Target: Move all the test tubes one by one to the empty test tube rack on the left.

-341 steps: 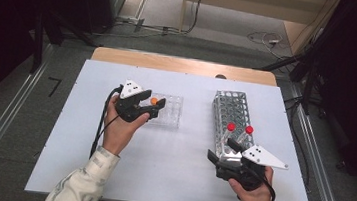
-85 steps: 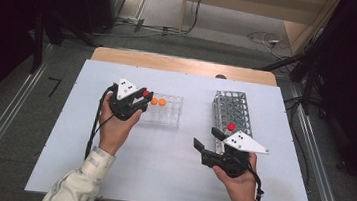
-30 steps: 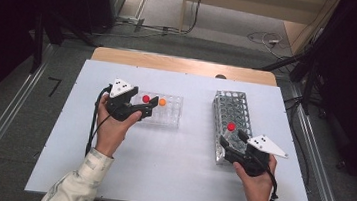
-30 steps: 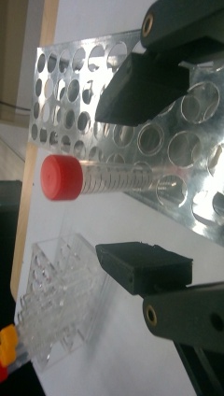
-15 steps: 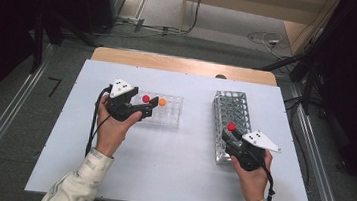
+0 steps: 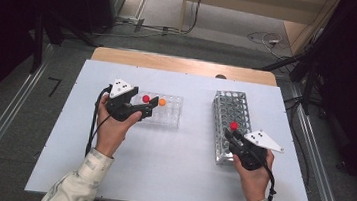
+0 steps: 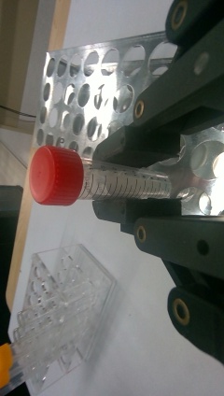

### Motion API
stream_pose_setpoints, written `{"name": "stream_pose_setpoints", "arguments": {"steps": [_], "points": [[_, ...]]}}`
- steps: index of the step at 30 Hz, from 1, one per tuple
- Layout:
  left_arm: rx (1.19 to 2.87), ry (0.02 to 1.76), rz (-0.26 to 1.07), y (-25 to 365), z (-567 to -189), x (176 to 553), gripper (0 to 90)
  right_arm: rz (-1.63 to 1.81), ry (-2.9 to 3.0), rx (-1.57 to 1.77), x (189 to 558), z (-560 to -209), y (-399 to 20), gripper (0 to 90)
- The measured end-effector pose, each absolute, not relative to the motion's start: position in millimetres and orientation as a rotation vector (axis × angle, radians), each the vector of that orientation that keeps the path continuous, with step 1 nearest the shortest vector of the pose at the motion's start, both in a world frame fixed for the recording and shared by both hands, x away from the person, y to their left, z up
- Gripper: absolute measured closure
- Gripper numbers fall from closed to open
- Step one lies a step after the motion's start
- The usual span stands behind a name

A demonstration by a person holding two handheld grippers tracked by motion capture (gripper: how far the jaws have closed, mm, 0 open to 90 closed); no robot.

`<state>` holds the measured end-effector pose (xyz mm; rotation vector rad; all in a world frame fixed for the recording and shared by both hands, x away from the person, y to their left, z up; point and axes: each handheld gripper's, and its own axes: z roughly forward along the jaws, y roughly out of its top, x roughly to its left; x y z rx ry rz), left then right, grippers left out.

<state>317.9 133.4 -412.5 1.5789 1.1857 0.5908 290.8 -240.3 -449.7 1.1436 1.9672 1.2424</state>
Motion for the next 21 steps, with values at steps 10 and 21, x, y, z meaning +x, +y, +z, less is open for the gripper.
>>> {"name": "stream_pose_setpoints", "arguments": {"steps": [10, 21], "points": [[1.562, 1.177, 0.587, 134, -406, 314, 19.5, 1.288, 1.907, 1.076, 279, -416, -240, 70.9], [1.55, 1.125, 0.575, 127, -396, 306, 19.7, 1.347, 1.933, 1.012, 270, -401, -223, 70.9]]}}
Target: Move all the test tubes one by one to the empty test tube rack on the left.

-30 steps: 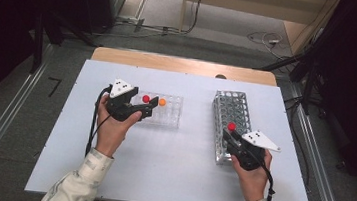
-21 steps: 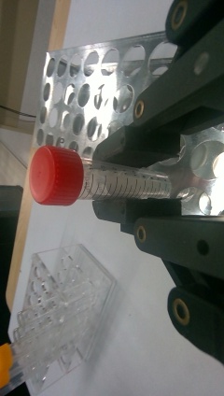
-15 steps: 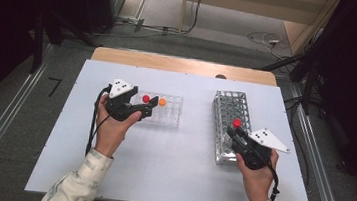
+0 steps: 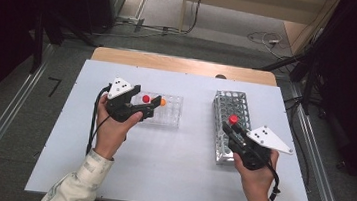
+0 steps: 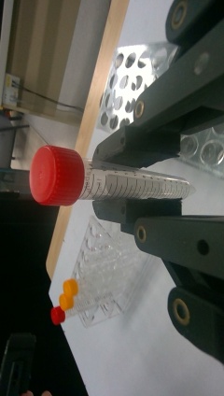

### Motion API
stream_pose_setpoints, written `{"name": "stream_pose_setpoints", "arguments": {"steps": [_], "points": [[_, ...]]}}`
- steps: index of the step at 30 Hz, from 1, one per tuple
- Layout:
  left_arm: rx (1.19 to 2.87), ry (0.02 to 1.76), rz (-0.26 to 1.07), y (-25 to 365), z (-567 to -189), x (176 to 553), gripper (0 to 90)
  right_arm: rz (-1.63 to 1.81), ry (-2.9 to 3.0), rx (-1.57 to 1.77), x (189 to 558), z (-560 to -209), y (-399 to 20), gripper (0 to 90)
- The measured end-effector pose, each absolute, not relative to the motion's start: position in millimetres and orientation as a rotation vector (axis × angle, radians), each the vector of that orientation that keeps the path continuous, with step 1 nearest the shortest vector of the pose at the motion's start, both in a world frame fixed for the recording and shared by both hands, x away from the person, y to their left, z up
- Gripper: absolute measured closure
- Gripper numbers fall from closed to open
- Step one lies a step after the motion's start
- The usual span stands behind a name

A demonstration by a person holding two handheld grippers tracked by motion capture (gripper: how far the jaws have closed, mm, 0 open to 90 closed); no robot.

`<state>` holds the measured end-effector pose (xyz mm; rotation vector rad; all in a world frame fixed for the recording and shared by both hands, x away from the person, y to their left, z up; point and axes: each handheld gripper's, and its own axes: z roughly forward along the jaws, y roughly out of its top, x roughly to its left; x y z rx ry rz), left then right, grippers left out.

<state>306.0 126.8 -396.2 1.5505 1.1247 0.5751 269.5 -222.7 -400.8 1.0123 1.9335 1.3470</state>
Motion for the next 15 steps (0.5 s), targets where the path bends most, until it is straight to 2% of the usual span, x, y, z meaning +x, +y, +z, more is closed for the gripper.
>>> {"name": "stream_pose_setpoints", "arguments": {"steps": [15], "points": [[1.642, 1.01, 0.494, 90, -398, 294, 21.6, 1.345, 2.116, 0.964, 284, -427, -160, 70.9]]}}
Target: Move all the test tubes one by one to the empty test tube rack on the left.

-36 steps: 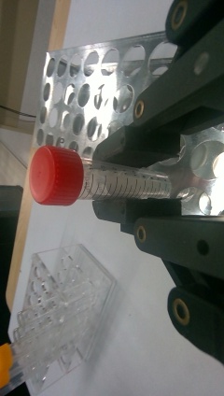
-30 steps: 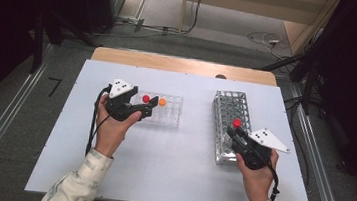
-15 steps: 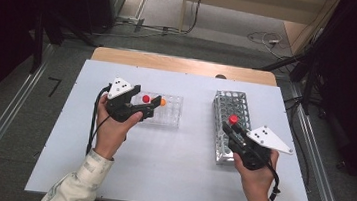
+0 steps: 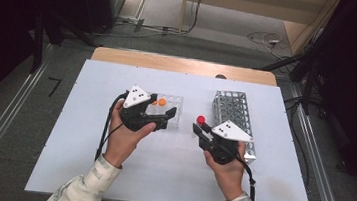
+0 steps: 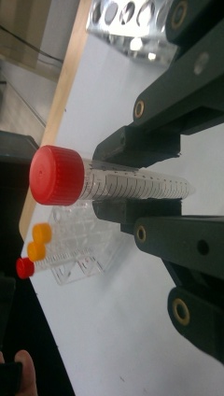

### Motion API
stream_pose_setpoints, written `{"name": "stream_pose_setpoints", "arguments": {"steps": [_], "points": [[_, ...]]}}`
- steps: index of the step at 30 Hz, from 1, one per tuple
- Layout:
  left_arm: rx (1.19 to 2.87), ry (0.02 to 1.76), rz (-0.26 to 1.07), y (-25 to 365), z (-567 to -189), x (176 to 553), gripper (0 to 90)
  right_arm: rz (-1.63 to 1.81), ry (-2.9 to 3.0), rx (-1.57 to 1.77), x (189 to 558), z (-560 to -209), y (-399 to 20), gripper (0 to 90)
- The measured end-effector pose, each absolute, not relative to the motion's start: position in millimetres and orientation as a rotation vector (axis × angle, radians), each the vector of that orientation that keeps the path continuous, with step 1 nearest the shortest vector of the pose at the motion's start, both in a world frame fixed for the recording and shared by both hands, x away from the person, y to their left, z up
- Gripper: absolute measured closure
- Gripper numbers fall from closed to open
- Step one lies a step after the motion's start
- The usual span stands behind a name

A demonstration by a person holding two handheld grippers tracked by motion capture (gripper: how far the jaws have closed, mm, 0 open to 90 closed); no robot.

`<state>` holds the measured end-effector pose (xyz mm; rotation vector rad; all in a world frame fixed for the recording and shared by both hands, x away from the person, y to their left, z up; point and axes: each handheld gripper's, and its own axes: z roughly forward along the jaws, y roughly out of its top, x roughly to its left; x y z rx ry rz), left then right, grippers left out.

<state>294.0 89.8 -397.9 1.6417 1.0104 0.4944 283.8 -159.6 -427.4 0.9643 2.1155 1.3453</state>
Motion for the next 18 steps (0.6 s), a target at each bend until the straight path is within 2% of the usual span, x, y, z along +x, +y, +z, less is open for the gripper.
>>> {"name": "stream_pose_setpoints", "arguments": {"steps": [6, 10, 18], "points": [[1.674, 0.954, 0.468, 75, -399, 287, 26.8, 1.338, 2.162, 0.939, 289, -438, -135, 70.9], [1.704, 0.912, 0.447, 66, -402, 285, 34.3, 1.36, 2.179, 0.923, 290, -438, -121, 70.9], [1.74, 0.877, 0.462, 64, -406, 283, 60.0, 1.387, 2.193, 0.901, 287, -438, -107, 70.9]]}}
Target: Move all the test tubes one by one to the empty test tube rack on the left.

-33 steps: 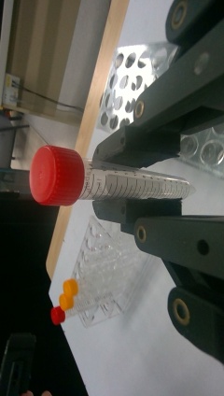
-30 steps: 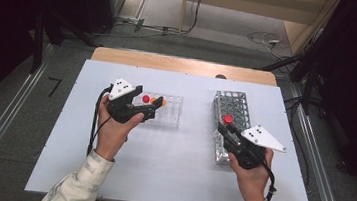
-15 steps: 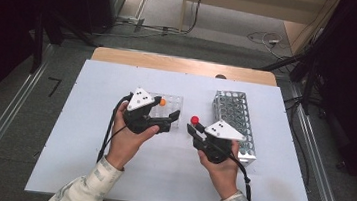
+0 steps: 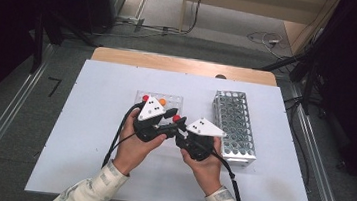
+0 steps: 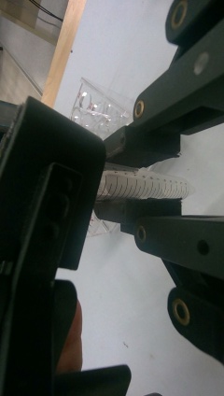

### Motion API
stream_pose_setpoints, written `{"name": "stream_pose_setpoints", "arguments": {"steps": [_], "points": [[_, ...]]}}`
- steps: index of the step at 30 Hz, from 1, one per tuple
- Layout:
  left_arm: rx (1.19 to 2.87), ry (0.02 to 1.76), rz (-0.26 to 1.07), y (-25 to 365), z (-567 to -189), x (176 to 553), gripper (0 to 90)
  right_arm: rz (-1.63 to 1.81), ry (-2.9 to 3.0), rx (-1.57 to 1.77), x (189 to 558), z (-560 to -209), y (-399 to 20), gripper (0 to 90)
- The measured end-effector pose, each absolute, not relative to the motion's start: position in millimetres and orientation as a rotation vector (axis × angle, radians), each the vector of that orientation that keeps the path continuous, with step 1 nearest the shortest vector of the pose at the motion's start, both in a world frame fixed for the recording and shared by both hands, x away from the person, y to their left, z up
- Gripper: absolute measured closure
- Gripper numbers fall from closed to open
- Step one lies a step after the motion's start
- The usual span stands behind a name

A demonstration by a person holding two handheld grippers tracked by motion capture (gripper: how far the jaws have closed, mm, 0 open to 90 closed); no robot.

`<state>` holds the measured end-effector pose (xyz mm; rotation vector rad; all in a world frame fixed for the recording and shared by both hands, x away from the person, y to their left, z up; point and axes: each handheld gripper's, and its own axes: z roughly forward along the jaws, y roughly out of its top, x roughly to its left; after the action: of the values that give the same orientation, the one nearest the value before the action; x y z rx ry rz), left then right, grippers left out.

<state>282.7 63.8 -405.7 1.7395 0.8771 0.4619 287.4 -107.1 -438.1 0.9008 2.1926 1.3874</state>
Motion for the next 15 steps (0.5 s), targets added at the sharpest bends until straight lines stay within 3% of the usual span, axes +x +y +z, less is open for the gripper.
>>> {"name": "stream_pose_setpoints", "arguments": {"steps": [12, 15], "points": [[1.763, 0.854, 0.506, 62.8, -405.9, 281.0, 70.2, 1.393, 2.189, 0.905, 286.9, -436.0, -108.0, 70.7], [1.758, 0.853, 0.501, 63.4, -405.4, 281.2, 70.5, 1.404, 2.19, 0.909, 286.1, -435.6, -108.0, 64.0]]}}
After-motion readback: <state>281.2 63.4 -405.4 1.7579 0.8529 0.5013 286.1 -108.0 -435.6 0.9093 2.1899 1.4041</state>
